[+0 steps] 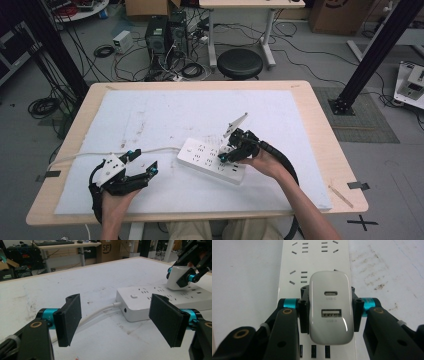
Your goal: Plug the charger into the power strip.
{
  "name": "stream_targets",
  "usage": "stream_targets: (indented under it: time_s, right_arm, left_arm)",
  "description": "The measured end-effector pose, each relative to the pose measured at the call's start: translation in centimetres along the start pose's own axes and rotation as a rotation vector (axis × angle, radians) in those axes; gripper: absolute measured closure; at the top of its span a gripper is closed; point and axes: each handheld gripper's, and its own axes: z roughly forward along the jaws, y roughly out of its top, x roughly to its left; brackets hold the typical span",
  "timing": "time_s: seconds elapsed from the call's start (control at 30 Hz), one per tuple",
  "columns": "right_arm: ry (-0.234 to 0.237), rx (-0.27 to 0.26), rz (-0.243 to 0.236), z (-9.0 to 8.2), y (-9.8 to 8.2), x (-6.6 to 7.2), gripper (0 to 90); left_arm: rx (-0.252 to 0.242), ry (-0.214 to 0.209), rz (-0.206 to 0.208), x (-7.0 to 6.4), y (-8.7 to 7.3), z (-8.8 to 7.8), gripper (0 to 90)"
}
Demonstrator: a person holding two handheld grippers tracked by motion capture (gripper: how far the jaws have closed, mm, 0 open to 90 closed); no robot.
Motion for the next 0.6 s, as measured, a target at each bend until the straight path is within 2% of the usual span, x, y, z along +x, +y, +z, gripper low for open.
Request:
stream_targets:
  time_s: [0.03, 0.2, 0.23, 0.33, 0.43, 0.53, 0.6]
  right_arm:
    - [0.027, -0.014, 0.018, 0.1, -0.2, -0.4, 63.7]
    - [0.016, -0.02, 0.007, 0.1, -0.2, -0.3, 63.8]
    - [-0.025, -0.006, -0.03, 0.1, -0.1, 0.5, 63.8]
    - [-0.047, -0.011, -0.043, 0.2, -0.1, 0.8, 63.9]
    - [-0.002, -0.044, -0.014, 0.2, -0.5, 0.1, 63.9]
    - [0.004, -0.053, -0.018, 0.2, -0.6, -0.1, 63.9]
    - [0.028, -0.06, 0.001, 0.2, -0.8, -0.4, 63.9]
  left_arm:
    - [-0.002, -0.001, 0.001, 0.0, 0.0, 0.0, 26.1]
    - [0.0, -0.001, 0.0, -0.2, -0.1, 0.0, 26.1]
    - [0.0, 0.0, -0.004, -0.3, -0.2, -0.1, 26.1]
    - [0.004, -0.001, -0.005, -0.4, -0.4, -0.1, 26.1]
    - [0.006, 0.003, -0.003, -0.4, -0.4, -0.3, 26.1]
    - [0.001, 0.008, -0.006, -0.2, -0.3, -0.6, 26.1]
    - [0.002, 0.011, -0.008, -0.1, -0.3, -0.7, 26.1]
